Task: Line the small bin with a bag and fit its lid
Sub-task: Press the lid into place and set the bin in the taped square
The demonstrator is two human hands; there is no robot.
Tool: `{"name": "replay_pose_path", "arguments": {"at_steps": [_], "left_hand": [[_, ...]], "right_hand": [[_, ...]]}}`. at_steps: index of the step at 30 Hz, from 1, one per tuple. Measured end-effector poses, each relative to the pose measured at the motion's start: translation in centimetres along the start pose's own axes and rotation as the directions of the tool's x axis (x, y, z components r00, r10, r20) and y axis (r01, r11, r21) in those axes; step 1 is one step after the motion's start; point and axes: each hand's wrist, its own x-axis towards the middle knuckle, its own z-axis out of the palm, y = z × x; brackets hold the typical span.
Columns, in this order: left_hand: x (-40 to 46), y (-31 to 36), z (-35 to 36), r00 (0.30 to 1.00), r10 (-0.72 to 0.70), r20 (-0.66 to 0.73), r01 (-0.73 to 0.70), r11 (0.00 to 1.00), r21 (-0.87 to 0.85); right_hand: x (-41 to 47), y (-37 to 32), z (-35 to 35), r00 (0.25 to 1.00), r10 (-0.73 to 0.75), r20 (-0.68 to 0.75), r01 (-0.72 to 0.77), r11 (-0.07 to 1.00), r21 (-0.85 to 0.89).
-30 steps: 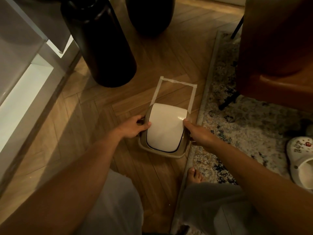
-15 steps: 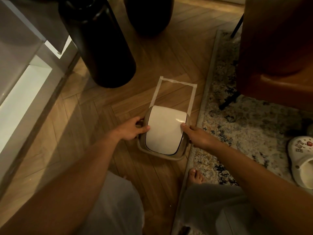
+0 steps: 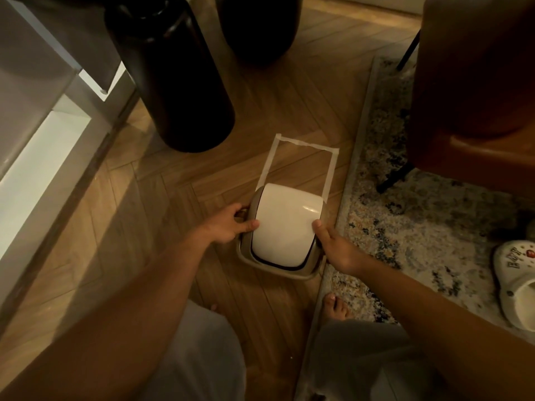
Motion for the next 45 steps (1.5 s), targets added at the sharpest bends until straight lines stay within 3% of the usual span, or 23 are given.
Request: {"name": "replay_pose_path", "arguments": {"at_steps": [7,11,14,17,21,24,34,39,45], "left_hand": [[-0.6,0.4,0.3,1.000,0.009,-0.015,-0.009,1.000,-0.011],[-1.7,1.0,1.0,0.989,0.090,-0.116,-0.089,0.996,0.021],[-2.3,1.0,1.3,0.979,0.136,-0.151,-0.127,0.990,0.066],[-3.1,1.1,1.6,0.985,0.142,-0.100,-0.136,0.989,0.066],[-3.8,1.0,2.0,0.982,0.164,-0.097,-0.156,0.984,0.082],[-4.0,0.6,1.9,0.979,0.185,-0.089,-0.175,0.978,0.114],[-3.6,-0.1,1.9,0.977,0.175,-0.120,-0.159,0.978,0.134],[-3.5,-0.1,2.0,0.979,0.155,-0.135,-0.137,0.982,0.133],[-1.8,-0.8,1.7,0.974,0.170,-0.149,-0.152,0.981,0.122]], "right_hand": [[0.7,0.3,-0.1,1.000,0.013,-0.006,-0.013,1.000,0.015],[1.0,-0.1,0.2,0.998,-0.041,-0.042,0.041,0.999,0.010],[1.3,-0.8,0.6,0.977,-0.131,-0.166,0.116,0.989,-0.096],[1.0,-1.8,0.6,0.917,-0.262,-0.300,0.185,0.947,-0.261],[0.7,-3.4,0.6,0.895,-0.409,-0.179,0.250,0.790,-0.560],[1.3,-3.2,1.0,0.930,-0.338,-0.142,0.176,0.753,-0.634],[2.8,-2.7,1.3,0.935,-0.320,-0.151,0.169,0.778,-0.605],[1.7,-1.6,0.9,0.909,-0.346,-0.233,0.264,0.910,-0.321],[2.1,-1.6,0.6,0.935,-0.271,-0.230,0.223,0.951,-0.216]]}}
